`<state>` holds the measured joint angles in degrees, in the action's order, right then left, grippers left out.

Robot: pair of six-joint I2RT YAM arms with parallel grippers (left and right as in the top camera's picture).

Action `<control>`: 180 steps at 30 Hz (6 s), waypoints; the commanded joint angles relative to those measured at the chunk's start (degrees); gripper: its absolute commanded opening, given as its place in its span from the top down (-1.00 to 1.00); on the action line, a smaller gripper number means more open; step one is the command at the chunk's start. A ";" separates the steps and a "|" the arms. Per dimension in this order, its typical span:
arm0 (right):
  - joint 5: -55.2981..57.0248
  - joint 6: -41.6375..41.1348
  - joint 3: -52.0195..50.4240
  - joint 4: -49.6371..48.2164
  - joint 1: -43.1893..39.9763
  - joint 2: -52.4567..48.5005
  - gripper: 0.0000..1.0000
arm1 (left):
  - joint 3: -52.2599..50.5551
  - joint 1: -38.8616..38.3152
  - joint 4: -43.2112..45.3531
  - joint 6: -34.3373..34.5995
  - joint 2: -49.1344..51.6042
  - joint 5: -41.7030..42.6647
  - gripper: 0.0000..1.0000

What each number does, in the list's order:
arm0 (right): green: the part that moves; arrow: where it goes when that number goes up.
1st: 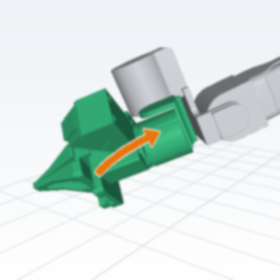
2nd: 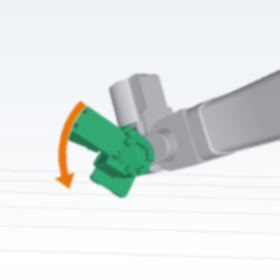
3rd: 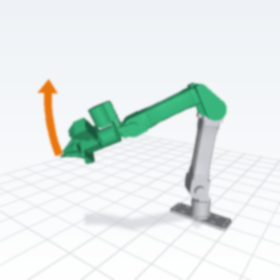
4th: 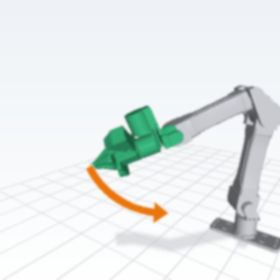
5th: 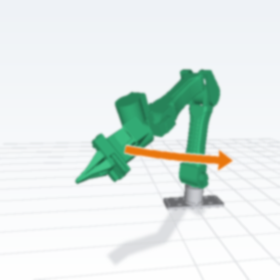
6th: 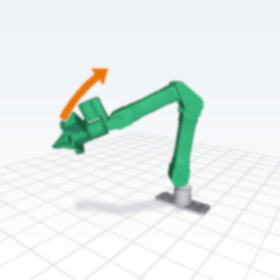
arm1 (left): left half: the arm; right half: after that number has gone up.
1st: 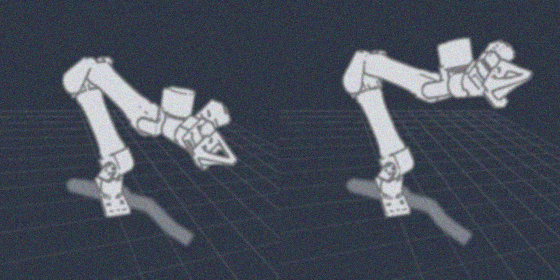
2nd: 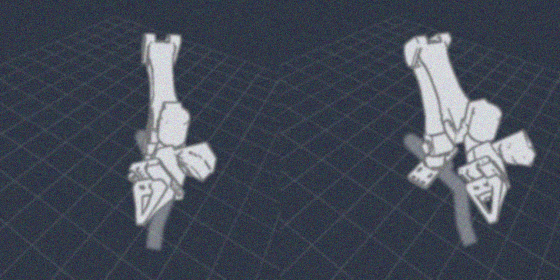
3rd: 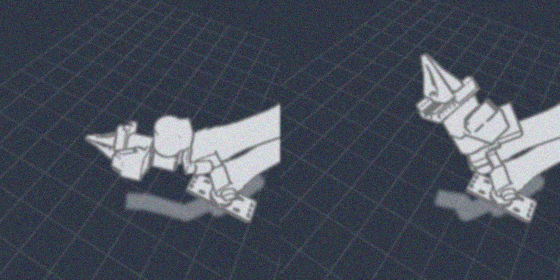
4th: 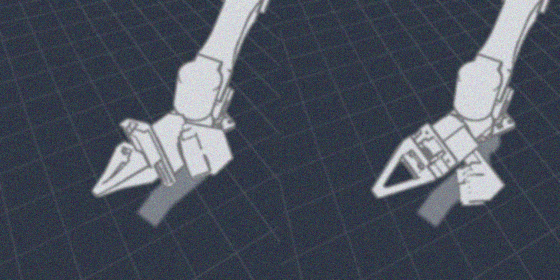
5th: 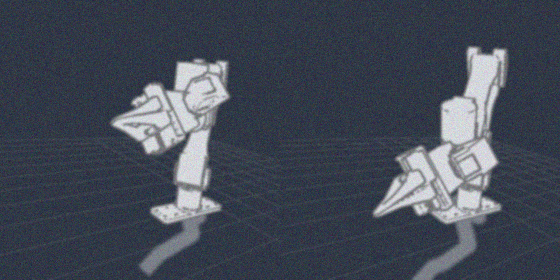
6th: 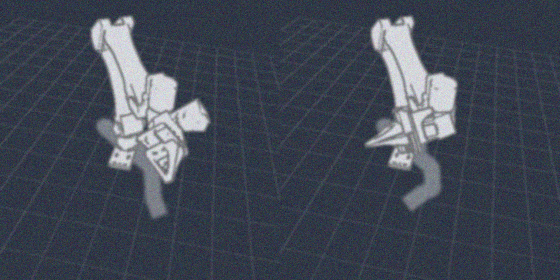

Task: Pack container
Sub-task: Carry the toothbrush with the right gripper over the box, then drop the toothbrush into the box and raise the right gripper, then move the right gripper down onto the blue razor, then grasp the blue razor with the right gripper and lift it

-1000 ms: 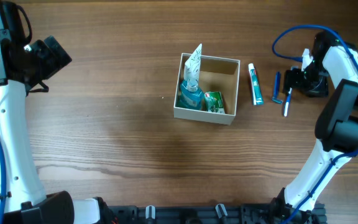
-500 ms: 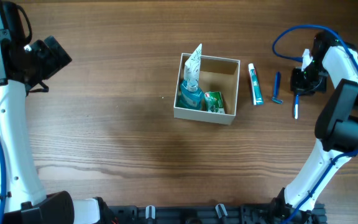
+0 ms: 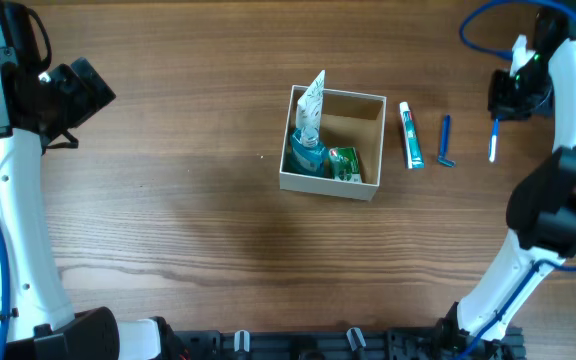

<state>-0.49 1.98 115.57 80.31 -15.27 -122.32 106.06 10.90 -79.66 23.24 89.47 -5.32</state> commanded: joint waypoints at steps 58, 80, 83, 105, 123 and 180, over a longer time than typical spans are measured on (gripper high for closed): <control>-7.96 -54.88 -10.27 -4.66 32.22 11.10 0.89 | -0.09 0.22 0.13 -0.09 0.13 -0.13 -1.00; -0.79 -48.39 -9.60 -4.39 32.20 11.72 -0.19 | -0.09 0.22 0.13 -0.09 0.13 -0.13 -1.00; -0.74 -38.91 -9.22 -4.48 28.85 13.00 -0.40 | -0.09 0.22 0.13 -0.09 0.13 -0.13 -0.99; 3.48 5.46 -9.94 -12.46 9.03 7.10 -0.87 | -0.09 0.22 0.13 -0.09 0.13 -0.13 -1.00; 3.43 5.05 -9.94 -12.63 8.44 -6.58 -0.49 | -0.09 0.20 0.13 -0.09 0.13 -0.13 -0.99; 3.69 -1.25 -9.29 -11.37 8.00 -10.54 0.92 | -0.09 0.22 0.13 -0.09 0.13 -0.13 -0.99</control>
<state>1.23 2.81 101.06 65.65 -7.07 -130.67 106.06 10.90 -79.64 23.24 89.47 -5.30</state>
